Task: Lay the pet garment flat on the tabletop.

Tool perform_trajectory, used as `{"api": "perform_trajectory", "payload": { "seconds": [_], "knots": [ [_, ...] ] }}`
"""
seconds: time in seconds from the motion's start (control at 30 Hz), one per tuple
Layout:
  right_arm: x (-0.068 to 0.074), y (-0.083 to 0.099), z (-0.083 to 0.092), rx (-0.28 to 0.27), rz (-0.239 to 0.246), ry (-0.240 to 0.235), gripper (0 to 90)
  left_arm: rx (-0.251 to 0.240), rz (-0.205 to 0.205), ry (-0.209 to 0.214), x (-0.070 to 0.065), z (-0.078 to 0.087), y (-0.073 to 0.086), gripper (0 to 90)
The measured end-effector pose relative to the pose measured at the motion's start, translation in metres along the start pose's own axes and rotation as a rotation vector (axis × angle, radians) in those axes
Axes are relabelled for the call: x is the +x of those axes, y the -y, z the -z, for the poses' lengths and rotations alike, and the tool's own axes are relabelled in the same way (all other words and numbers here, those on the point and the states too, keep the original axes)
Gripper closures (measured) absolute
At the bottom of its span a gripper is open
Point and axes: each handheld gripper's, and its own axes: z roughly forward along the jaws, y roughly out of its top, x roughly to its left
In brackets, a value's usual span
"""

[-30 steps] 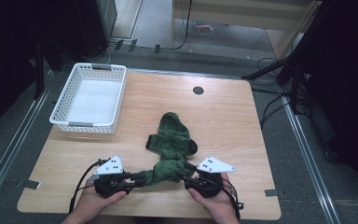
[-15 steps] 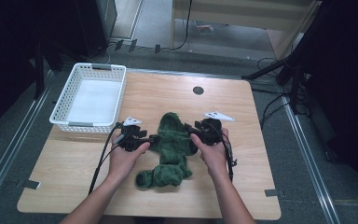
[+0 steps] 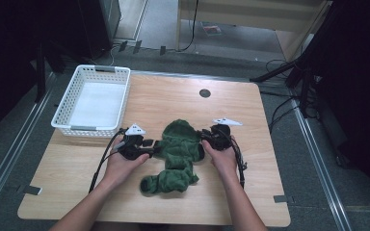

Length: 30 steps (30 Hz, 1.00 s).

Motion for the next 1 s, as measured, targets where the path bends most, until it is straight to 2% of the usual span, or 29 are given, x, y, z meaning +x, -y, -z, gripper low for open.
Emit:
{"api": "perform_trajectory", "payload": {
  "seconds": [0.1, 0.13, 0.17, 0.2, 0.27, 0.3, 0.33, 0.37, 0.4, 0.43, 0.47, 0.5, 0.53, 0.57, 0.63, 0.67, 0.7, 0.73, 0.77, 0.8, 0.83, 0.87, 0.9, 0.97, 1.0],
  "knots": [
    [0.0, -0.008, 0.002, -0.035, 0.01, -0.038, 60.6, -0.013, 0.065, -0.044, 0.009, -0.012, -0.018, 39.8],
    [0.0, -0.009, 0.001, -0.038, 0.014, -0.053, 58.2, -0.014, 0.104, -0.05, 0.014, -0.019, -0.025, 38.4],
    [0.0, -0.01, -0.002, -0.031, 0.009, -0.081, 54.9, -0.015, 0.128, -0.053, 0.017, -0.025, -0.029, 37.5],
    [-0.001, -0.01, -0.008, -0.006, 0.004, -0.121, 49.2, -0.01, 0.129, -0.062, 0.018, -0.03, -0.032, 36.6],
    [-0.002, -0.008, -0.012, 0.004, 0.002, -0.125, 49.6, 0.02, 0.102, -0.084, 0.019, -0.043, -0.038, 36.4],
    [-0.004, -0.005, -0.019, 0.034, 0.02, -0.121, 52.1, 0.036, 0.085, -0.087, 0.019, -0.05, -0.04, 36.5],
    [-0.005, -0.003, -0.022, 0.048, 0.038, -0.096, 55.5, 0.057, 0.064, -0.096, 0.019, -0.055, -0.041, 37.4],
    [-0.005, -0.003, -0.022, 0.048, 0.038, -0.096, 55.5, 0.07, 0.047, -0.104, 0.018, -0.061, -0.041, 37.4],
    [-0.007, -0.001, -0.026, 0.077, 0.066, -0.013, 70.8, 0.082, 0.03, -0.11, 0.017, -0.064, -0.041, 43.6],
    [-0.007, -0.001, -0.026, 0.077, 0.066, -0.013, 70.8, 0.074, 0.012, -0.105, 0.016, -0.067, -0.041, 43.6],
    [-0.008, -0.001, -0.027, 0.085, 0.068, 0.016, 78.1, 0.071, -0.008, -0.11, 0.014, -0.068, -0.041, 47.5],
    [-0.011, -0.001, -0.027, 0.081, 0.054, 0.027, 83.3, 0.072, -0.025, -0.111, 0.013, -0.069, -0.041, 53.3],
    [-0.013, -0.001, -0.026, 0.071, 0.039, 0.018, 86.8, 0.075, -0.058, -0.119, 0.01, -0.069, -0.04, 62.9],
    [-0.016, -0.002, -0.025, 0.048, 0.019, 0.007, 88.7, 0.074, -0.08, -0.127, 0.009, -0.069, -0.04, 74.0],
    [-0.017, -0.004, -0.022, 0.015, 0.017, 0.002, 89.7, 0.068, -0.144, -0.149, 0.006, -0.067, -0.04, 87.6],
    [-0.016, -0.005, -0.02, -0.005, 0.027, 0.006, 90.0, 0.06, -0.172, -0.163, 0.004, -0.065, -0.041, 89.2],
    [-0.014, -0.003, -0.017, -0.033, 0.064, 0.032, 90.0, 0.051, -0.206, -0.199, 0.001, -0.063, -0.041, 90.0],
    [-0.014, -0.003, -0.017, -0.033, 0.064, 0.032, 90.0, 0.046, -0.221, -0.221, 0.0, -0.062, -0.041, 90.0],
    [-0.014, -0.002, -0.016, -0.032, 0.079, 0.051, 90.0, 0.039, -0.23, -0.24, -0.001, -0.06, -0.04, 90.0],
    [-0.014, 0.004, -0.018, 0.001, 0.101, 0.066, 90.0, 0.04, -0.241, -0.256, -0.002, -0.06, -0.039, 89.8],
    [-0.014, 0.004, -0.018, 0.001, 0.101, 0.066, 90.0, 0.047, -0.249, -0.256, -0.002, -0.06, -0.038, 89.8],
    [-0.015, 0.006, -0.019, 0.014, 0.109, 0.069, 90.0, 0.046, -0.253, -0.246, -0.003, -0.061, -0.037, 88.6],
    [-0.015, 0.007, -0.02, 0.028, 0.115, 0.077, 85.6, 0.043, -0.242, -0.221, -0.002, -0.061, -0.036, 82.6],
    [-0.017, 0.006, -0.017, 0.045, 0.094, 0.04, 66.7, 0.033, -0.193, -0.119, 0.003, -0.058, -0.036, 61.4],
    [-0.019, 0.004, -0.013, 0.031, 0.074, 0.017, 64.3, 0.011, -0.174, -0.119, 0.006, -0.055, -0.036, 58.2]
  ]
}}
